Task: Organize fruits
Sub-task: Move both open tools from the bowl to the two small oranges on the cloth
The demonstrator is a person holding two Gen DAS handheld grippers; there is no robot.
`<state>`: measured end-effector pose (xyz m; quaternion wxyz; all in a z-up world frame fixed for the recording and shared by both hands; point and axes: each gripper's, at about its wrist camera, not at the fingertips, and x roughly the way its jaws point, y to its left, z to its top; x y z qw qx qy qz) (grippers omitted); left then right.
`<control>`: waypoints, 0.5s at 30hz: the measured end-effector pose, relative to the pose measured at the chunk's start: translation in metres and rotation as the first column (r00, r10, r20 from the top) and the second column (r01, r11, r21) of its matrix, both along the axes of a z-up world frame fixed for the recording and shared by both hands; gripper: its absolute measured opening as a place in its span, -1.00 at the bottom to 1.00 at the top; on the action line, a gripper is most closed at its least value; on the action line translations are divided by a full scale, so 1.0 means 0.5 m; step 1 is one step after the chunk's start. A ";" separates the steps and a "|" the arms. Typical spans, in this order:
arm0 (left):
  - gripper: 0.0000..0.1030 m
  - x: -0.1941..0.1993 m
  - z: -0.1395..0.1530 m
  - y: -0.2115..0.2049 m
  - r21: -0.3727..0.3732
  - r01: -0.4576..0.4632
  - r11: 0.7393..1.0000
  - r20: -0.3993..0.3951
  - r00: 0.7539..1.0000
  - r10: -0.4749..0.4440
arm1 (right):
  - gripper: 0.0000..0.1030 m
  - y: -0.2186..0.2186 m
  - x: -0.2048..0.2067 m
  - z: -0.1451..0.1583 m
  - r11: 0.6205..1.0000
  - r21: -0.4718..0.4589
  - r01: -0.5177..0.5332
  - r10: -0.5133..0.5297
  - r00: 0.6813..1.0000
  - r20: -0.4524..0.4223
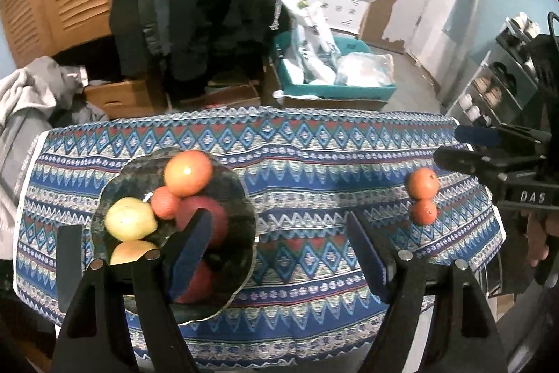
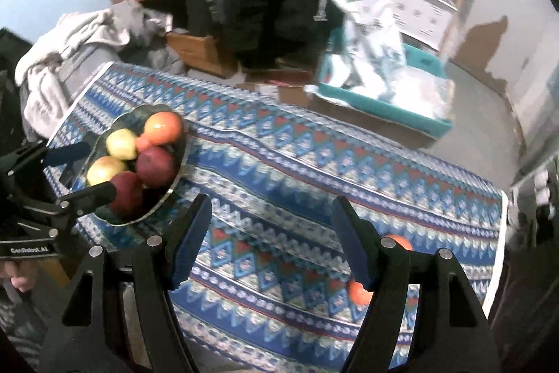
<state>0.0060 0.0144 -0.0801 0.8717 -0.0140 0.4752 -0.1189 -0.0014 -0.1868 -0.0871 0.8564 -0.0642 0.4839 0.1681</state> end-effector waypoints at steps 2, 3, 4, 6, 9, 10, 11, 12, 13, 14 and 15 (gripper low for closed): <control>0.55 0.000 0.002 -0.023 0.010 0.022 1.000 0.002 1.000 -0.022 | 0.39 -0.037 -0.007 -0.001 0.999 0.013 0.031 -0.031 1.000 0.001; 0.55 0.000 0.003 -0.034 0.015 0.032 0.999 0.003 0.999 -0.032 | 0.39 -0.060 -0.010 -0.004 0.999 0.015 0.052 -0.052 0.999 0.001; 0.55 -0.001 0.005 -0.044 0.018 0.039 0.999 0.004 0.999 -0.039 | 0.39 -0.075 -0.013 -0.006 0.998 0.013 0.066 -0.066 0.998 0.000; 0.55 -0.001 0.009 -0.069 0.020 0.060 0.998 0.006 0.998 -0.060 | 0.39 -0.108 -0.016 -0.014 0.995 0.009 0.097 -0.097 0.995 -0.006; 0.55 0.001 0.012 -0.102 0.030 0.087 0.996 0.009 0.996 -0.087 | 0.39 -0.156 -0.021 -0.030 0.990 -0.004 0.142 -0.142 0.990 -0.019; 0.55 0.003 0.014 -0.114 0.032 0.098 0.995 0.010 0.995 -0.098 | 0.39 -0.173 -0.023 -0.036 0.987 -0.002 0.159 -0.159 0.987 -0.025; 0.55 0.007 0.015 -0.130 0.036 0.112 0.993 0.012 0.994 -0.113 | 0.39 -0.184 -0.025 -0.041 0.986 0.001 0.169 -0.169 0.985 -0.030; 0.55 0.010 0.016 -0.141 0.040 0.120 0.992 0.012 0.993 -0.121 | 0.39 -0.197 -0.027 -0.044 0.984 0.002 0.179 -0.179 0.983 -0.033; 0.55 0.013 0.015 -0.150 0.045 0.127 0.991 0.012 0.992 -0.128 | 0.39 -0.209 -0.029 -0.048 0.982 0.002 0.191 -0.190 0.981 -0.035; 0.55 0.017 0.013 -0.163 0.053 0.137 0.989 0.014 0.990 -0.138 | 0.39 -0.216 -0.030 -0.051 0.980 0.003 0.197 -0.197 0.980 -0.036; 0.55 0.020 0.012 -0.171 0.058 0.142 0.988 0.016 0.990 -0.143 | 0.39 -0.225 -0.030 -0.055 0.979 0.004 0.202 -0.202 0.979 -0.037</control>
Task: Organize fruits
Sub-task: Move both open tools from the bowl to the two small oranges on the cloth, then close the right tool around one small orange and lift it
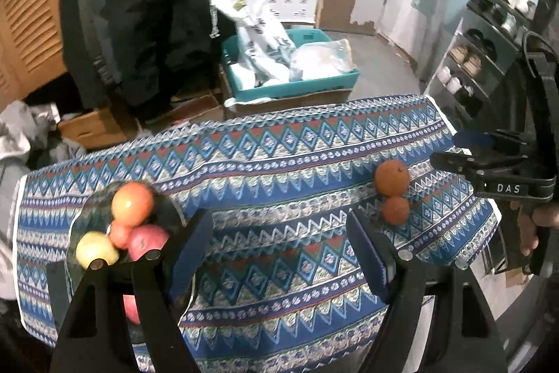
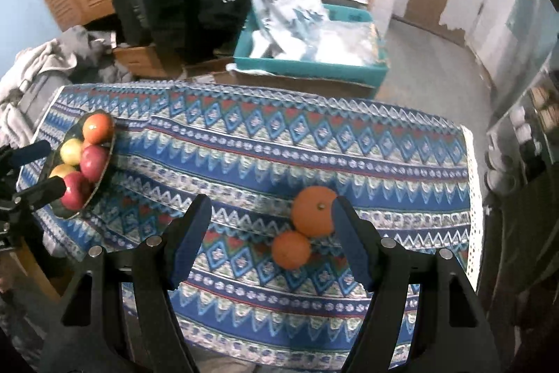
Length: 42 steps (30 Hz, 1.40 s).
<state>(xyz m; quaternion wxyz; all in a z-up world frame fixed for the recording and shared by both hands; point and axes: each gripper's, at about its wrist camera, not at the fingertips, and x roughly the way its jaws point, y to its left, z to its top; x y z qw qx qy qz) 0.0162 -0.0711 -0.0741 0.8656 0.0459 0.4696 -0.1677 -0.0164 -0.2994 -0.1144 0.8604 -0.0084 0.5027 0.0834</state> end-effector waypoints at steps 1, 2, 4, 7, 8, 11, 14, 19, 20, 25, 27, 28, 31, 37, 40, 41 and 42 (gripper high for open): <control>0.55 0.003 -0.003 -0.010 0.008 0.008 1.000 0.002 1.000 -0.008 | 0.39 -0.010 -0.001 -0.004 1.000 0.000 0.008 -0.008 1.000 -0.002; 0.55 0.006 -0.006 -0.021 0.016 0.017 1.000 0.003 1.000 -0.017 | 0.39 -0.019 -0.001 -0.007 1.000 0.000 0.014 -0.014 1.000 -0.005; 0.55 0.011 -0.015 -0.041 0.029 0.035 0.999 -0.001 0.999 -0.035 | 0.39 -0.032 0.000 -0.015 1.000 0.001 0.026 -0.026 1.000 -0.011; 0.55 0.021 -0.029 -0.065 0.029 0.055 0.998 -0.017 0.998 -0.055 | 0.40 -0.050 0.006 -0.034 0.999 -0.006 0.040 -0.040 0.999 -0.029; 0.55 0.026 -0.035 -0.072 0.025 0.059 0.998 -0.023 0.998 -0.059 | 0.39 -0.055 0.008 -0.041 0.999 -0.006 0.043 -0.043 0.998 -0.038; 0.55 0.037 -0.056 -0.083 0.023 0.066 0.998 -0.034 0.997 -0.065 | 0.39 -0.069 0.018 -0.067 0.999 -0.011 0.051 -0.051 0.997 -0.063; 0.55 0.048 -0.078 -0.095 0.033 0.072 0.997 -0.043 0.997 -0.070 | 0.40 -0.074 0.028 -0.094 0.999 -0.009 0.048 -0.049 0.995 -0.082; 0.55 0.075 -0.117 -0.108 0.042 0.075 0.996 -0.078 0.994 -0.072 | 0.40 -0.073 0.054 -0.143 0.999 -0.013 0.038 -0.039 0.991 -0.127; 0.55 0.079 -0.124 -0.110 0.043 0.076 0.996 -0.085 0.994 -0.072 | 0.40 -0.073 0.059 -0.151 0.999 -0.009 0.039 -0.039 0.990 -0.136; 0.56 0.101 -0.160 -0.118 0.051 0.083 0.995 -0.105 0.991 -0.078 | 0.40 -0.072 0.082 -0.202 0.999 -0.006 0.039 -0.040 0.983 -0.180; 0.55 0.113 -0.177 -0.120 0.049 0.079 0.996 -0.119 0.990 -0.073 | 0.40 -0.075 0.091 -0.222 0.999 -0.008 0.043 -0.044 0.979 -0.197; 0.55 0.118 -0.184 -0.120 0.046 0.076 0.996 -0.128 0.989 -0.069 | 0.40 -0.078 0.096 -0.234 0.999 -0.006 0.046 -0.046 0.977 -0.209; 0.55 0.132 -0.206 -0.124 0.041 0.071 0.997 -0.151 0.987 -0.064 | 0.40 -0.080 0.105 -0.255 0.999 -0.002 0.051 -0.050 0.973 -0.225; 0.55 0.149 -0.228 -0.134 0.028 0.065 0.997 -0.175 0.983 -0.059 | 0.40 -0.075 0.115 -0.289 0.999 0.004 0.049 -0.047 0.969 -0.241; 0.55 0.150 -0.235 -0.139 0.021 0.067 0.998 -0.186 0.981 -0.062 | 0.40 -0.071 0.117 -0.307 0.999 0.001 0.045 -0.043 0.966 -0.255; 0.55 0.150 -0.236 -0.141 0.021 0.070 0.997 -0.187 0.980 -0.065 | 0.39 -0.068 0.117 -0.313 0.999 -0.002 0.044 -0.043 0.965 -0.258; 0.55 0.149 -0.236 -0.144 0.021 0.072 0.997 -0.188 0.980 -0.067 | 0.39 -0.067 0.117 -0.318 0.999 -0.005 0.042 -0.042 0.965 -0.260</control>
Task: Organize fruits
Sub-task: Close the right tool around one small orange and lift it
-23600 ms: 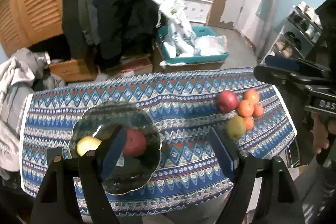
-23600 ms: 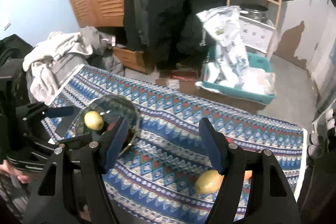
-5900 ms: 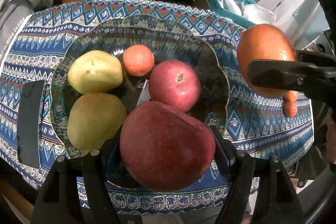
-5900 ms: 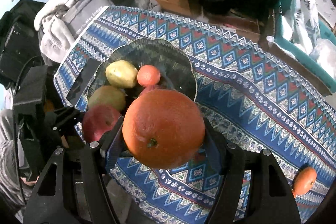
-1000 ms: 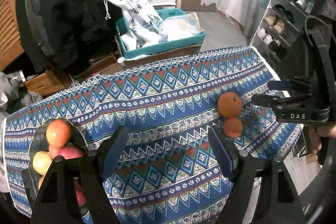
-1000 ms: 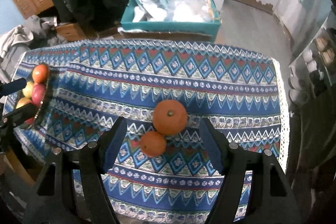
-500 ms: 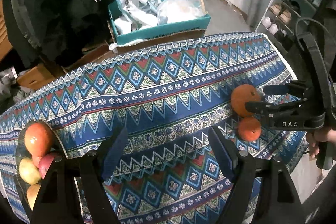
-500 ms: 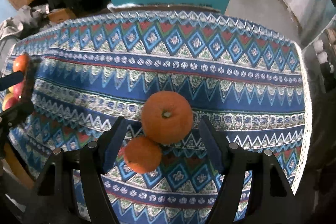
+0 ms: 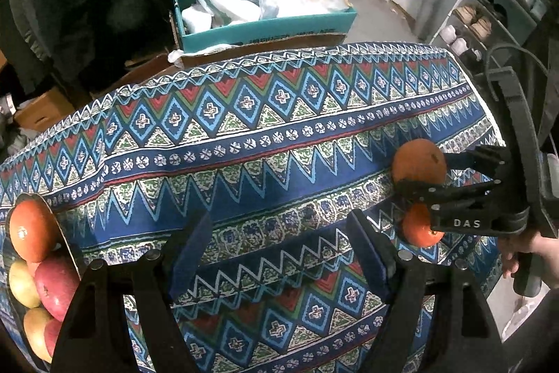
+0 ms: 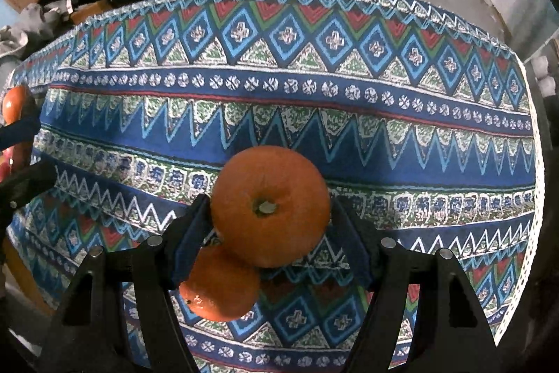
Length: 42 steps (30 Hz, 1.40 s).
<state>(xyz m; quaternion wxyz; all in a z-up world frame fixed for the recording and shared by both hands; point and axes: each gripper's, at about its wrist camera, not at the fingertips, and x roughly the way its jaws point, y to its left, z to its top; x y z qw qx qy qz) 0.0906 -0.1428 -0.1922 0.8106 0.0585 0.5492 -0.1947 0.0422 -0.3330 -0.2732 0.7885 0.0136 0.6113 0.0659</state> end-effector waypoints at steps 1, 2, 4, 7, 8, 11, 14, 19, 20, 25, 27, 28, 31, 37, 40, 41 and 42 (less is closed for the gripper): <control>0.55 0.000 0.000 -0.001 -0.002 0.000 1.000 -0.002 1.000 0.000 | 0.39 0.001 0.000 -0.005 1.000 -0.001 -0.001 0.001 1.000 -0.002; 0.56 -0.001 0.000 -0.003 -0.007 0.000 1.000 -0.006 1.000 0.000 | 0.36 0.001 0.000 -0.008 1.000 0.005 -0.001 0.001 1.000 -0.002; 0.55 -0.003 0.001 -0.008 -0.020 -0.002 1.000 -0.019 1.000 0.001 | 0.28 0.006 -0.002 -0.016 1.000 0.018 -0.003 0.003 1.000 0.000; 0.55 -0.009 0.007 -0.019 -0.029 0.007 1.000 -0.021 1.000 -0.007 | 0.26 0.006 -0.001 -0.020 1.000 0.015 -0.005 0.005 1.000 0.010; 0.56 -0.012 0.010 -0.024 -0.032 0.011 0.999 -0.020 1.000 -0.012 | 0.26 0.000 -0.004 -0.018 1.000 0.022 0.001 -0.001 1.000 0.014; 0.56 -0.023 0.017 -0.044 -0.053 0.030 0.998 -0.026 0.999 -0.032 | 0.26 -0.033 -0.018 -0.001 0.998 0.036 0.044 -0.045 0.999 0.030; 0.56 -0.034 0.015 -0.079 -0.062 0.065 0.996 -0.035 0.997 -0.067 | 0.26 -0.066 -0.035 0.017 0.995 0.031 0.098 -0.099 0.994 0.043; 0.56 -0.054 0.005 -0.140 -0.037 0.135 0.990 -0.026 0.990 -0.136 | 0.26 -0.116 -0.077 0.032 0.988 0.047 0.150 -0.152 0.987 0.051; 0.56 -0.057 0.002 -0.151 -0.031 0.149 0.988 -0.026 0.988 -0.149 | 0.26 -0.125 -0.086 0.034 0.987 0.045 0.154 -0.156 0.986 0.052; 0.56 -0.077 -0.011 -0.197 -0.039 0.187 0.982 -0.044 0.981 -0.189 | 0.26 -0.167 -0.123 0.037 0.980 0.052 0.192 -0.195 0.980 0.050; 0.56 -0.080 -0.020 -0.212 -0.038 0.197 0.980 -0.050 0.979 -0.199 | 0.26 -0.181 -0.133 0.036 0.978 0.043 0.203 -0.205 0.978 0.051; 0.56 -0.081 -0.024 -0.218 -0.035 0.199 0.979 -0.051 0.978 -0.201 | 0.26 -0.192 -0.140 0.035 0.975 0.048 0.215 -0.218 0.975 0.050; 0.56 -0.079 -0.040 -0.233 -0.037 0.200 0.979 -0.063 0.977 -0.202 | 0.26 -0.212 -0.159 0.041 0.969 0.068 0.238 -0.242 0.969 0.046; 0.56 -0.075 -0.071 -0.249 -0.039 0.194 0.980 -0.101 0.975 -0.197 | 0.26 -0.229 -0.173 0.047 0.965 0.072 0.252 -0.256 0.965 0.054; 0.56 -0.070 -0.081 -0.249 -0.056 0.172 0.984 -0.115 0.977 -0.177 | 0.26 -0.232 -0.169 0.043 0.963 0.078 0.258 -0.263 0.964 0.051; 0.56 -0.068 -0.085 -0.249 -0.065 0.163 0.984 -0.124 0.978 -0.170 | 0.26 -0.231 -0.167 0.042 0.963 0.077 0.258 -0.262 0.964 0.051; 0.56 -0.066 -0.088 -0.250 -0.070 0.158 0.985 -0.127 0.978 -0.166 | 0.26 -0.231 -0.165 0.041 0.964 0.077 0.256 -0.260 0.964 0.051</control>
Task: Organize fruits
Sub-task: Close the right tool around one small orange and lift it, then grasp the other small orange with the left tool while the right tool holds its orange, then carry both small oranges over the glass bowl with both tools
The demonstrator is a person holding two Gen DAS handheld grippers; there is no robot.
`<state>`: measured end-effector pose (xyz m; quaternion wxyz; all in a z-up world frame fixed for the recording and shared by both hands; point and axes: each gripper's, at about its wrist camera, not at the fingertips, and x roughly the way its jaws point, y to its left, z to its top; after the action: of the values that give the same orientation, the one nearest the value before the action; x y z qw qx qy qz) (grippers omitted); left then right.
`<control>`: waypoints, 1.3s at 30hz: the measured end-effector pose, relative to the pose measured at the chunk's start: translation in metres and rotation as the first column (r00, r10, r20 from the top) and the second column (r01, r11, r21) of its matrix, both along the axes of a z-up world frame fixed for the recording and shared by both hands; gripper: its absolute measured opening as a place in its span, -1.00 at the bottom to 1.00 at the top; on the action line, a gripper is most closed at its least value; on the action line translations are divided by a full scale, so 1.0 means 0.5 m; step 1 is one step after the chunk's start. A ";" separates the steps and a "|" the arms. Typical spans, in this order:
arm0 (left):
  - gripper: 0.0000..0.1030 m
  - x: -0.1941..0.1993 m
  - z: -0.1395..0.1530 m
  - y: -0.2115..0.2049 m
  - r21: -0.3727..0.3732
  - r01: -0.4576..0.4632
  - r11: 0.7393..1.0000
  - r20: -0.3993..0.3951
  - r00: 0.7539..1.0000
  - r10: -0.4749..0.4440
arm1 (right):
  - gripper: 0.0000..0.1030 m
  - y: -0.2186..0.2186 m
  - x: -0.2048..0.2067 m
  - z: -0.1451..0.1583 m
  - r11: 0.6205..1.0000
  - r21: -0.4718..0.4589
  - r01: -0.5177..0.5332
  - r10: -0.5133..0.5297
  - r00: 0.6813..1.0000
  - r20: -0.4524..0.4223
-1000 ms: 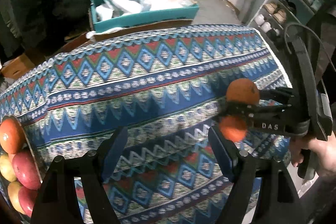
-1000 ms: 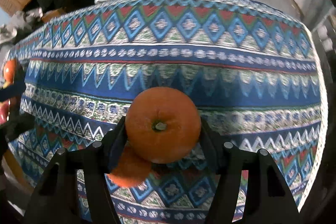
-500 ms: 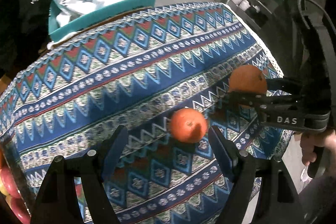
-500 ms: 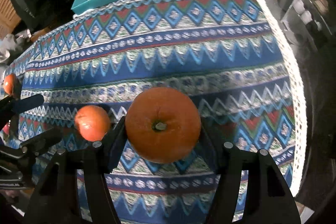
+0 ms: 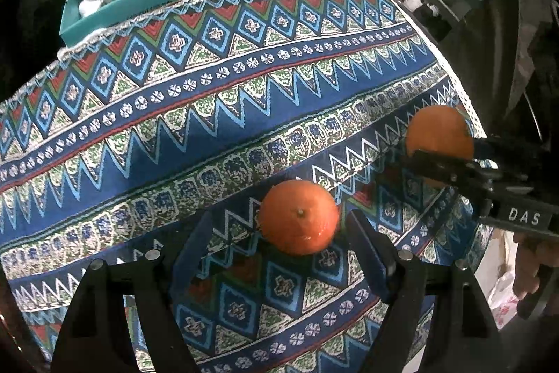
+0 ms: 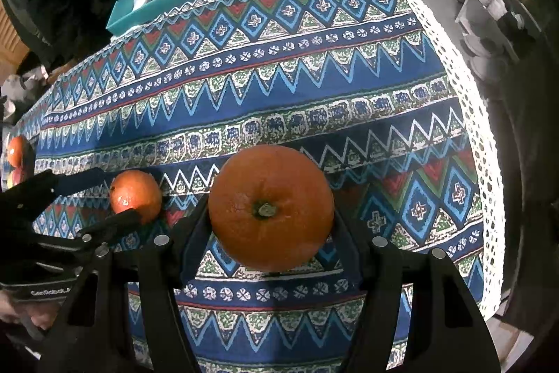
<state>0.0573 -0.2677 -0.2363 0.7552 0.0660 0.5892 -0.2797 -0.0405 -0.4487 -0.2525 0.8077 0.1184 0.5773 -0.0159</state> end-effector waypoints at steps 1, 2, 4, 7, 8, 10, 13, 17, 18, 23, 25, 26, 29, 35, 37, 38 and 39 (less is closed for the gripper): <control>0.56 0.000 -0.002 -0.002 -0.003 -0.003 1.000 -0.003 1.000 0.003 | 0.26 -0.002 0.000 0.000 1.000 0.000 -0.001 0.001 1.000 0.000; 0.55 0.000 -0.006 -0.005 -0.004 -0.004 1.000 -0.006 1.000 0.004 | 0.26 -0.001 0.002 0.000 1.000 0.002 -0.002 0.002 1.000 0.000; 0.55 0.000 -0.011 -0.014 -0.004 -0.003 1.000 -0.006 1.000 0.003 | 0.26 0.004 0.010 -0.004 1.000 0.010 -0.001 0.001 1.000 0.000; 0.29 -0.002 -0.017 -0.023 -0.009 0.002 1.000 -0.013 1.000 -0.002 | 0.26 0.007 0.013 -0.004 1.000 0.013 -0.006 0.006 1.000 0.001; 0.17 -0.004 -0.020 -0.026 -0.005 0.008 1.000 -0.014 1.000 -0.008 | 0.26 0.008 0.014 -0.004 1.000 0.012 -0.008 0.008 1.000 0.002; 0.08 -0.004 -0.026 -0.031 -0.002 0.018 1.000 -0.018 1.000 -0.018 | 0.26 0.010 0.015 -0.004 1.000 0.011 -0.013 0.013 1.000 0.002; -0.04 -0.006 -0.024 -0.033 -0.016 0.030 0.999 -0.012 0.999 -0.030 | 0.26 0.014 0.016 -0.003 1.000 0.014 -0.019 0.019 1.000 0.003; -0.05 -0.007 -0.020 -0.030 -0.009 0.030 0.999 0.010 0.999 -0.030 | 0.26 0.015 0.016 0.007 1.000 0.010 -0.022 0.022 1.000 0.014; -0.05 -0.006 -0.016 -0.026 -0.011 0.024 1.000 0.014 1.000 -0.024 | 0.26 0.015 0.015 0.010 1.000 0.009 -0.023 0.023 1.000 0.018; -0.05 -0.008 0.022 0.002 -0.034 0.007 0.999 0.040 0.999 -0.006 | 0.26 0.023 0.015 0.039 0.999 -0.006 -0.032 0.033 0.998 0.047; -0.05 -0.008 0.046 0.014 -0.050 -0.008 0.999 0.056 0.998 0.011 | 0.26 0.030 0.017 0.056 0.999 -0.013 -0.043 0.043 0.997 0.062; -0.05 -0.008 0.053 0.015 -0.057 -0.011 0.998 0.058 0.998 0.015 | 0.26 0.034 0.017 0.065 0.999 -0.017 -0.048 0.049 0.996 0.070; -0.05 -0.008 0.091 0.030 -0.075 -0.021 0.997 0.083 0.996 0.027 | 0.26 0.049 0.019 0.097 0.998 -0.027 -0.062 0.064 0.993 0.104; -0.05 -0.017 0.159 0.062 -0.093 -0.020 0.995 0.153 0.988 0.034 | 0.26 0.082 0.019 0.162 0.996 -0.032 -0.089 0.093 0.981 0.169; -0.05 -0.018 0.180 0.074 -0.100 -0.023 0.995 0.170 0.985 0.039 | 0.26 0.094 0.020 0.183 0.994 -0.037 -0.103 0.108 0.975 0.192; -0.05 -0.018 0.186 0.077 -0.101 -0.024 0.995 0.176 0.984 0.042 | 0.26 0.099 0.019 0.190 0.993 -0.038 -0.108 0.113 0.973 0.199; -0.05 -0.019 0.199 0.085 -0.103 -0.028 0.994 0.187 0.981 0.047 | 0.26 0.105 0.020 0.199 0.993 -0.039 -0.115 0.120 0.971 0.207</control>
<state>0.0481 -0.2253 -0.1368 0.8151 0.0431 0.5013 -0.2872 -0.0306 -0.3964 -0.1532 0.8649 0.0742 0.4951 0.0367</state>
